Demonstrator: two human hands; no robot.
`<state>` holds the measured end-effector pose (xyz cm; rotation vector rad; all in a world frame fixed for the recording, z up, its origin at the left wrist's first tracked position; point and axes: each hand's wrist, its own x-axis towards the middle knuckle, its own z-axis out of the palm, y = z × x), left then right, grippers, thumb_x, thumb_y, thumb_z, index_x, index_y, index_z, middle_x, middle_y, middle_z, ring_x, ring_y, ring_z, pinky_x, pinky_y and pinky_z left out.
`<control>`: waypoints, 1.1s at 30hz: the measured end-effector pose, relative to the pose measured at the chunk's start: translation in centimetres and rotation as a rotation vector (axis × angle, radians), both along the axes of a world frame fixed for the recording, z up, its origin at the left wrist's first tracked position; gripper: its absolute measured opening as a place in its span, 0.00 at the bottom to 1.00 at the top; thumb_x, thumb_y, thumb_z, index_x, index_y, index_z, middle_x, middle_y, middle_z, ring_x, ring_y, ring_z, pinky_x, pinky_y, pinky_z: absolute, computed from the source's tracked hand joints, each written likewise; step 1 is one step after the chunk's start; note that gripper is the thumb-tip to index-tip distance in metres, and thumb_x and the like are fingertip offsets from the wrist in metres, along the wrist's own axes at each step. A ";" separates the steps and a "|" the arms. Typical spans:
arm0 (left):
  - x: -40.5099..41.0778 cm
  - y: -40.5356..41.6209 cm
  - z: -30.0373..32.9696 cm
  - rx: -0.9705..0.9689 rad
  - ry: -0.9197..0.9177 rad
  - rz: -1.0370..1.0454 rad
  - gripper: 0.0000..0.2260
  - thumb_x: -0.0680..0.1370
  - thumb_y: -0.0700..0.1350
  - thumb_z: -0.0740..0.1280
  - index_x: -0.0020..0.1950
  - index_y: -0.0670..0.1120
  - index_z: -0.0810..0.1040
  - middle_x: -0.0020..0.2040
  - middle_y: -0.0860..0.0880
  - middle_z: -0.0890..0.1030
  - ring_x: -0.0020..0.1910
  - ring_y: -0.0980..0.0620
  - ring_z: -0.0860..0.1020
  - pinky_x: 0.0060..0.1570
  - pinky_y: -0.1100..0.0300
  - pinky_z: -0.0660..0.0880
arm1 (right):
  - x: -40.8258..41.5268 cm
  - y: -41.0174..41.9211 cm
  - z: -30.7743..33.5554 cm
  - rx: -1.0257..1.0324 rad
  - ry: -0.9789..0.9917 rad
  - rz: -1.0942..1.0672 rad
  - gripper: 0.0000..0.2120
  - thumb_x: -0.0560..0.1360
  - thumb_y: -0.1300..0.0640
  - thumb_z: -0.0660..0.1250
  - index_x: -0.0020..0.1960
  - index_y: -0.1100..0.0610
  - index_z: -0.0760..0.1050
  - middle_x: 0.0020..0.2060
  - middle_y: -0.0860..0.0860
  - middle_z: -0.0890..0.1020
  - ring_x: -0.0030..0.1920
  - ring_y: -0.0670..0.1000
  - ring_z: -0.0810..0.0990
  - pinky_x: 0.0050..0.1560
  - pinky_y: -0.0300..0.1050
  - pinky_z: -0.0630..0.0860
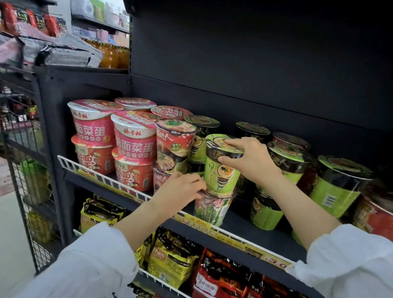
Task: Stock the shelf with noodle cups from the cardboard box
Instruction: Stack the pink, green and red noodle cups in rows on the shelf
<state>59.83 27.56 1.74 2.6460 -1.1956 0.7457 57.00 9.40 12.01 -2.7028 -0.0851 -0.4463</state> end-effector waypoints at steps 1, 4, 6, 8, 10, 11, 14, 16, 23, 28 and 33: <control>0.0 0.1 0.1 0.010 -0.045 -0.018 0.13 0.66 0.36 0.75 0.48 0.46 0.82 0.44 0.50 0.80 0.41 0.51 0.81 0.44 0.57 0.75 | 0.2 0.1 -0.1 -0.006 0.002 -0.007 0.29 0.69 0.40 0.69 0.68 0.46 0.71 0.68 0.57 0.69 0.63 0.62 0.71 0.69 0.56 0.64; 0.1 0.4 0.8 0.124 -0.187 -0.065 0.19 0.54 0.32 0.78 0.39 0.47 0.81 0.36 0.51 0.79 0.33 0.52 0.79 0.38 0.59 0.76 | 0.4 0.3 -0.1 -0.030 0.004 -0.011 0.29 0.69 0.39 0.69 0.68 0.46 0.71 0.65 0.57 0.71 0.62 0.62 0.71 0.67 0.55 0.62; 0.2 1.0 1.1 0.215 -0.247 -0.090 0.18 0.54 0.33 0.78 0.40 0.47 0.80 0.38 0.50 0.80 0.34 0.51 0.79 0.39 0.57 0.77 | 0.5 0.6 0.0 -0.013 -0.007 -0.009 0.29 0.69 0.39 0.69 0.68 0.46 0.72 0.65 0.57 0.71 0.62 0.62 0.71 0.67 0.55 0.64; 0.8 1.8 1.2 0.282 -0.299 -0.071 0.18 0.56 0.35 0.79 0.41 0.47 0.80 0.40 0.48 0.80 0.35 0.50 0.79 0.39 0.55 0.76 | 0.6 1.1 -0.1 -0.011 -0.005 -0.007 0.29 0.70 0.41 0.69 0.69 0.47 0.71 0.68 0.57 0.68 0.68 0.61 0.66 0.68 0.55 0.61; 1.0 2.2 1.1 0.298 -0.319 -0.056 0.18 0.56 0.35 0.79 0.41 0.47 0.79 0.41 0.47 0.80 0.36 0.48 0.78 0.38 0.53 0.76 | 0.9 1.7 -0.1 -0.008 0.005 -0.007 0.29 0.71 0.43 0.69 0.70 0.48 0.70 0.69 0.57 0.67 0.71 0.60 0.61 0.69 0.55 0.60; 1.0 2.2 0.9 0.290 -0.315 -0.044 0.19 0.56 0.35 0.79 0.42 0.47 0.79 0.41 0.46 0.80 0.37 0.48 0.78 0.38 0.52 0.76 | 1.0 1.9 0.0 -0.003 0.010 -0.002 0.29 0.71 0.42 0.69 0.70 0.49 0.70 0.69 0.57 0.68 0.71 0.61 0.61 0.68 0.55 0.60; 0.7 1.8 0.9 0.175 -0.204 -0.031 0.15 0.65 0.36 0.75 0.50 0.46 0.80 0.46 0.46 0.79 0.44 0.46 0.78 0.46 0.51 0.75 | 1.0 1.9 0.3 0.021 0.034 0.018 0.29 0.70 0.41 0.69 0.69 0.48 0.70 0.67 0.55 0.71 0.69 0.60 0.65 0.69 0.57 0.63; 0.8 1.8 1.4 0.038 0.023 -0.015 0.12 0.77 0.42 0.67 0.60 0.46 0.75 0.54 0.48 0.77 0.52 0.49 0.76 0.56 0.56 0.70 | 0.6 1.6 0.6 0.033 0.042 0.040 0.27 0.71 0.43 0.69 0.68 0.48 0.71 0.67 0.54 0.72 0.69 0.58 0.66 0.69 0.57 0.63; 1.8 2.3 1.6 0.155 0.134 0.060 0.10 0.78 0.34 0.61 0.57 0.44 0.72 0.52 0.47 0.75 0.51 0.46 0.76 0.54 0.55 0.68 | -0.3 1.9 -0.6 0.161 -0.023 0.071 0.28 0.73 0.49 0.70 0.71 0.50 0.68 0.75 0.56 0.60 0.76 0.54 0.56 0.71 0.48 0.57; 1.3 2.2 1.8 0.074 0.108 0.057 0.06 0.80 0.42 0.60 0.55 0.46 0.74 0.52 0.50 0.76 0.54 0.50 0.73 0.58 0.54 0.64 | -0.5 2.4 -1.6 0.237 -0.118 0.047 0.29 0.71 0.50 0.72 0.70 0.50 0.69 0.74 0.54 0.62 0.74 0.53 0.59 0.70 0.46 0.58; 0.2 0.7 1.1 -0.069 0.093 0.005 0.10 0.77 0.53 0.64 0.51 0.47 0.77 0.51 0.53 0.77 0.53 0.52 0.71 0.56 0.57 0.62 | -0.4 3.0 -0.7 0.222 -0.140 0.081 0.30 0.69 0.49 0.74 0.69 0.51 0.71 0.71 0.53 0.66 0.72 0.52 0.63 0.69 0.45 0.60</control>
